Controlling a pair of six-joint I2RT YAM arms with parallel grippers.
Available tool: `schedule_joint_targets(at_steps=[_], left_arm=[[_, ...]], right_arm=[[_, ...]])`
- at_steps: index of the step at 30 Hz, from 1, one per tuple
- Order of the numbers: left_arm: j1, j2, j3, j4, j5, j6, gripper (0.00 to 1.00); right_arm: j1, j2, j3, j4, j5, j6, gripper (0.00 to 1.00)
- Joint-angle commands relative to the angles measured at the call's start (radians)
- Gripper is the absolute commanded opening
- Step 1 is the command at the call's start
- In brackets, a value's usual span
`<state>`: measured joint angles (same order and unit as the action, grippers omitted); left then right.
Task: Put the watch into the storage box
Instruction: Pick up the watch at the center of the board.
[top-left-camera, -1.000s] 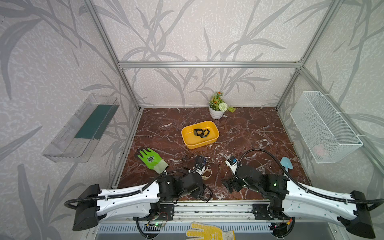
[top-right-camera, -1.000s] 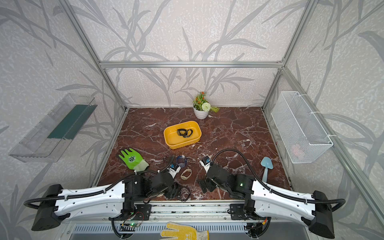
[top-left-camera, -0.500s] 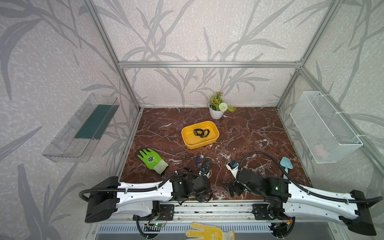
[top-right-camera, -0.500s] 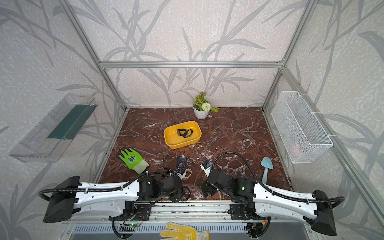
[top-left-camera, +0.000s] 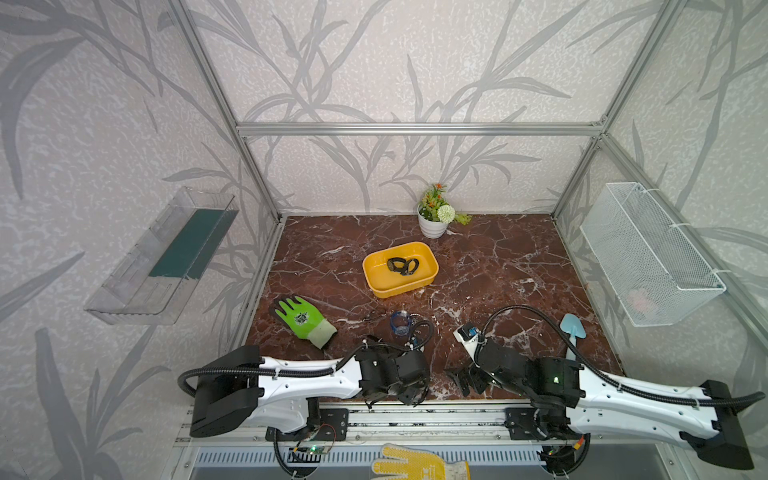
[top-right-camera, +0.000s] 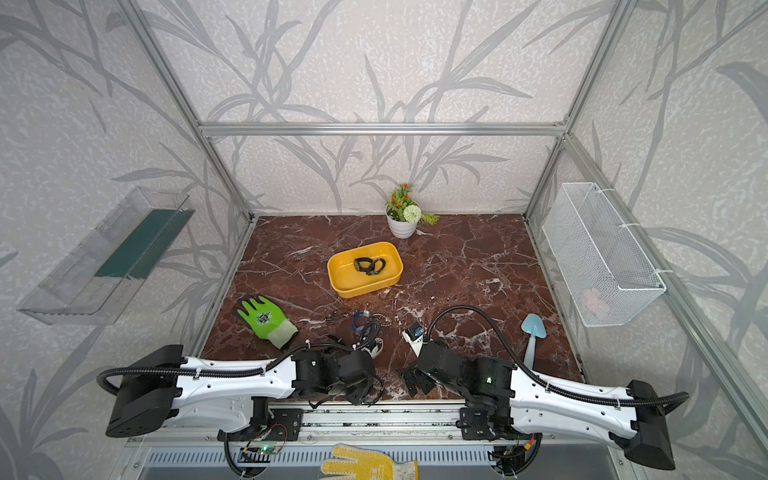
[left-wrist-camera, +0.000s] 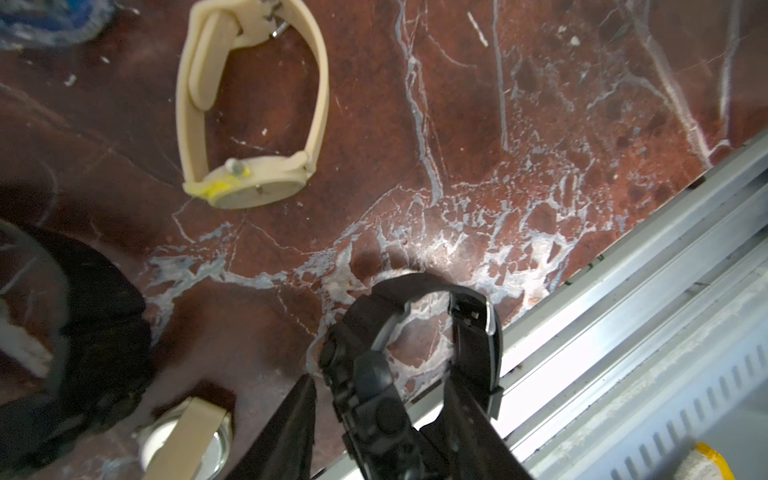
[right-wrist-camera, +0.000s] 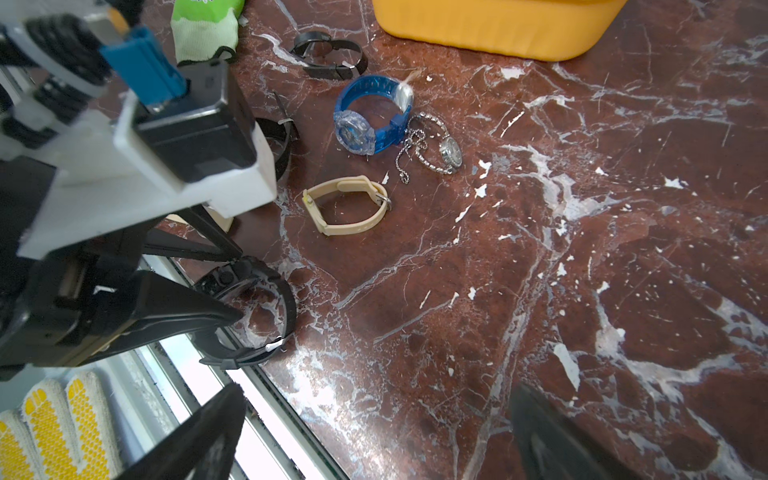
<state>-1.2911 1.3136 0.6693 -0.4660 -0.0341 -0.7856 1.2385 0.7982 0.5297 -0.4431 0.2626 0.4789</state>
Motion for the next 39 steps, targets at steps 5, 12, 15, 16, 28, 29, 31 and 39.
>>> schedule_joint_targets(at_steps=[5,12,15,16,28,29,31,39], left_arm=[[-0.004,0.061,0.058,-0.042,-0.042,-0.02,0.41],[0.01,0.072,0.055,-0.053,-0.064,-0.037,0.35],[0.02,0.084,0.063,-0.058,-0.059,-0.032,0.3],[0.025,0.089,0.068,-0.062,-0.058,-0.031,0.3],[0.088,0.033,0.096,-0.119,-0.094,-0.011,0.04],[0.097,0.015,0.108,-0.137,-0.105,-0.004,0.03],[0.128,-0.028,0.129,-0.173,-0.122,0.02,0.03],[0.389,-0.207,0.194,-0.185,-0.155,0.207,0.04]], right_arm=[[0.015,0.001,-0.017,0.042,-0.005,-0.01,0.99],[0.016,0.001,-0.032,0.062,0.001,-0.006,0.99],[0.015,0.004,-0.031,0.065,0.007,-0.004,0.99],[0.017,0.006,-0.032,0.064,0.008,-0.005,0.99],[0.016,0.024,-0.021,0.08,0.032,-0.007,0.99],[0.016,0.021,-0.019,0.075,0.038,-0.007,0.99],[0.016,0.008,-0.011,0.062,0.059,0.001,0.99],[0.011,-0.013,-0.013,0.147,0.162,-0.042,0.99]])
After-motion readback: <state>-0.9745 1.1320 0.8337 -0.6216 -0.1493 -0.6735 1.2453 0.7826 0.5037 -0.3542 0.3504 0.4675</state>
